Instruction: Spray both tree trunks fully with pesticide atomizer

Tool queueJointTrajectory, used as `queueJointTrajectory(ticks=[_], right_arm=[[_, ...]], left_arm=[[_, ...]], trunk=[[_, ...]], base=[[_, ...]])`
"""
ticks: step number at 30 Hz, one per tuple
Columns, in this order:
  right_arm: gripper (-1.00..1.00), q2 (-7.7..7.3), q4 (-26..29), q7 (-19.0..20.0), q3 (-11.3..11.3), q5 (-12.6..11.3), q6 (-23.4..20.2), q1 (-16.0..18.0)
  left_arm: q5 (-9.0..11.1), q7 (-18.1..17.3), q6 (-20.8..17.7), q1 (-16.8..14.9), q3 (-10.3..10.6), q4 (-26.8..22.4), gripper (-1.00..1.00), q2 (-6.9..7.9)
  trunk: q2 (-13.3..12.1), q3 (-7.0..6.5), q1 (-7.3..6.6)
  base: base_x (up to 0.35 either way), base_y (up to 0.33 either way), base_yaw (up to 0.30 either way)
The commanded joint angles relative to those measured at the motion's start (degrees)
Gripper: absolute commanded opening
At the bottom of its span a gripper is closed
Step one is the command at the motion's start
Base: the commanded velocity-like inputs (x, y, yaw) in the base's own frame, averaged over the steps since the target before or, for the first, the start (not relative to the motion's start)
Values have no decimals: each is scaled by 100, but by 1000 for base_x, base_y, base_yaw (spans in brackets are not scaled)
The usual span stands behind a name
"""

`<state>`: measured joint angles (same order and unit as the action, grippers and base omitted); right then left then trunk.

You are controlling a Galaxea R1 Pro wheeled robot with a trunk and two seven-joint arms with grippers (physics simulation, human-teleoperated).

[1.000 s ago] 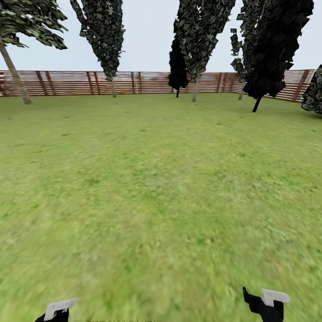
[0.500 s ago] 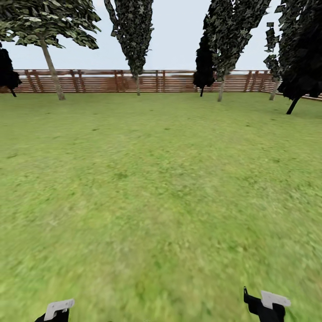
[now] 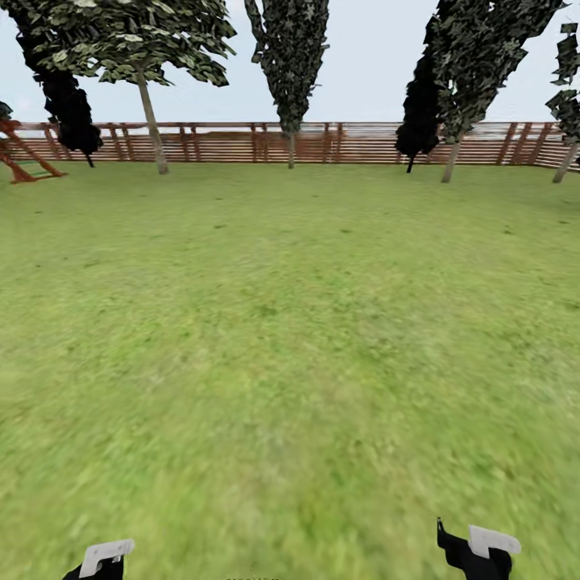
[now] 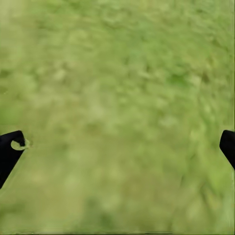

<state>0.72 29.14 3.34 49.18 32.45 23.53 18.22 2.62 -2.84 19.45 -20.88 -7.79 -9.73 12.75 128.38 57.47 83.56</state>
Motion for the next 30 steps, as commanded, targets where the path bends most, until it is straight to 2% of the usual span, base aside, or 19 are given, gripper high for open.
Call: queueJointTrajectory(ticks=[1, 4, 7, 25, 30], right_arm=[[100, 7, -20, 35, 48, 69, 20, 6], [100, 7, -51, 35, 48, 266, 27, 6], [100, 7, -57, 29, 48, 349, 29, 6], [100, 7, -65, 18, 48, 359, 29, 6], [100, 7, -66, 18, 48, 359, 29, 6]], left_arm=[[28, -32, 15, -4, -21, 7, -100, -1], [28, -32, 15, -4, -21, 7, -100, -1], [28, -32, 15, -4, -21, 7, -100, -1], [28, -32, 15, -4, -21, 7, -100, -1], [28, -32, 15, -4, -21, 7, -100, -1]], trunk=[[2, 9, -1], [2, 21, -1], [2, 33, -1], [2, 71, -1], [2, 71, -1]], base=[[0, 296, 280], [-42, 297, 280], [-115, 297, 280], [-80, 297, 280], [-7, 97, 281]])
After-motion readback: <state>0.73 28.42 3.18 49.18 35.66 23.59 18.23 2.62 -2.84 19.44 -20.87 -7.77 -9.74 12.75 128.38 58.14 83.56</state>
